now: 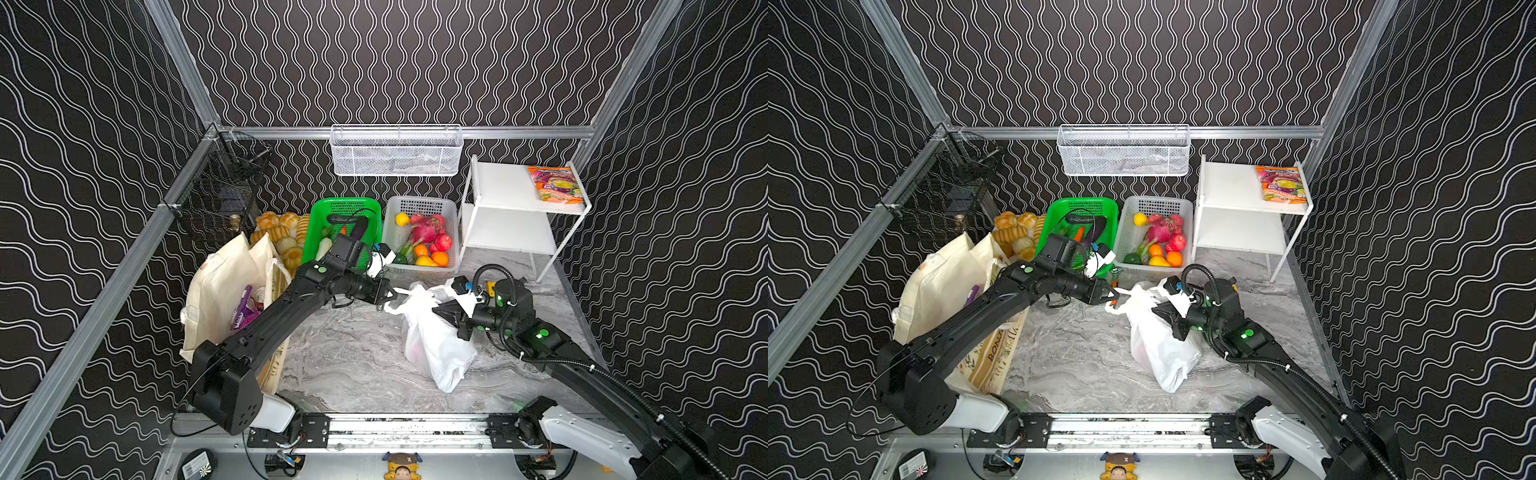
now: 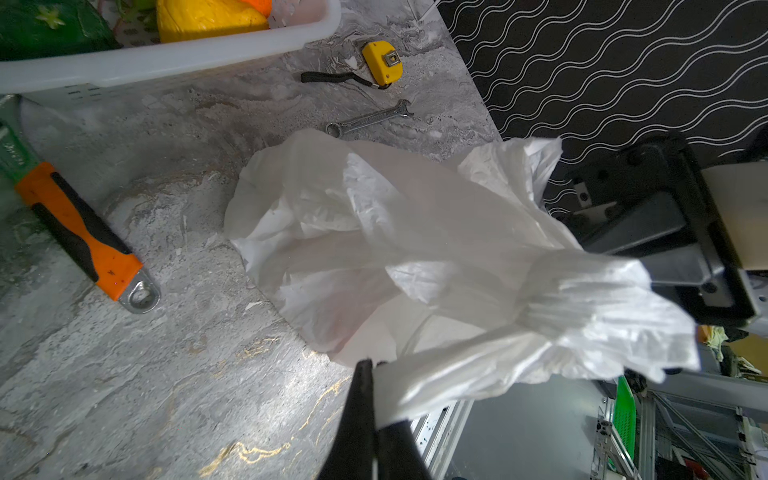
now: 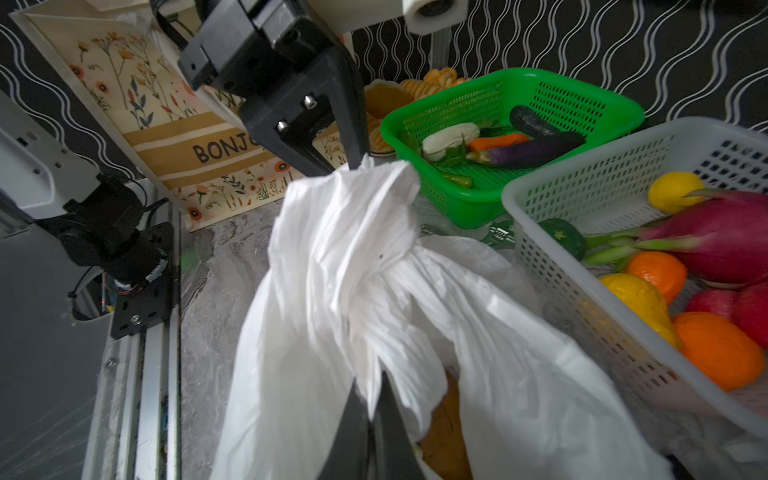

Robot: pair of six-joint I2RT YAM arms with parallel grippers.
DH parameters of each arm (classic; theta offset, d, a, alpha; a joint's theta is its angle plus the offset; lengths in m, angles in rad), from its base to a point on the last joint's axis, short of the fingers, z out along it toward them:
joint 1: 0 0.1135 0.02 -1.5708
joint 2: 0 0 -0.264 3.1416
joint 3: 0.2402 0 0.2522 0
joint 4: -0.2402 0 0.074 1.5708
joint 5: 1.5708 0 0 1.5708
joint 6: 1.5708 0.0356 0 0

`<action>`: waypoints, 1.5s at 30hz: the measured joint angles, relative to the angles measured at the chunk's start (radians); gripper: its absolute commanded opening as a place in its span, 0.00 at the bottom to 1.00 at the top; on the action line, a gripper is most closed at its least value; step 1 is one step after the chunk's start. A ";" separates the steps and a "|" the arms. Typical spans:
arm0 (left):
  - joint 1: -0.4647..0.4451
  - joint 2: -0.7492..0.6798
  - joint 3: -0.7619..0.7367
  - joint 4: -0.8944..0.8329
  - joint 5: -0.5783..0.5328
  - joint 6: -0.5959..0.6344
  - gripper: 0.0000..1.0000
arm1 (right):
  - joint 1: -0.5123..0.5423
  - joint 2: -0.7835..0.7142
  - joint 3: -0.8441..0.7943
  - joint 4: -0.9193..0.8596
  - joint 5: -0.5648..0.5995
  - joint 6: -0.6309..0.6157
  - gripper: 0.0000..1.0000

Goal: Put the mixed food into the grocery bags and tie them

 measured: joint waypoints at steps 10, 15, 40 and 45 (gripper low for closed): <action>-0.001 -0.018 0.014 -0.039 -0.088 0.008 0.00 | 0.002 -0.096 0.042 -0.185 0.164 -0.083 0.00; -0.001 -0.010 0.018 -0.043 -0.084 0.026 0.11 | 0.002 -0.108 0.053 -0.236 0.169 -0.091 0.00; -0.178 0.149 0.216 -0.065 0.037 0.003 0.71 | 0.002 -0.098 0.003 -0.104 0.080 -0.027 0.00; -0.189 0.144 0.209 -0.093 0.016 -0.004 0.21 | 0.002 -0.104 -0.002 -0.100 0.080 -0.015 0.00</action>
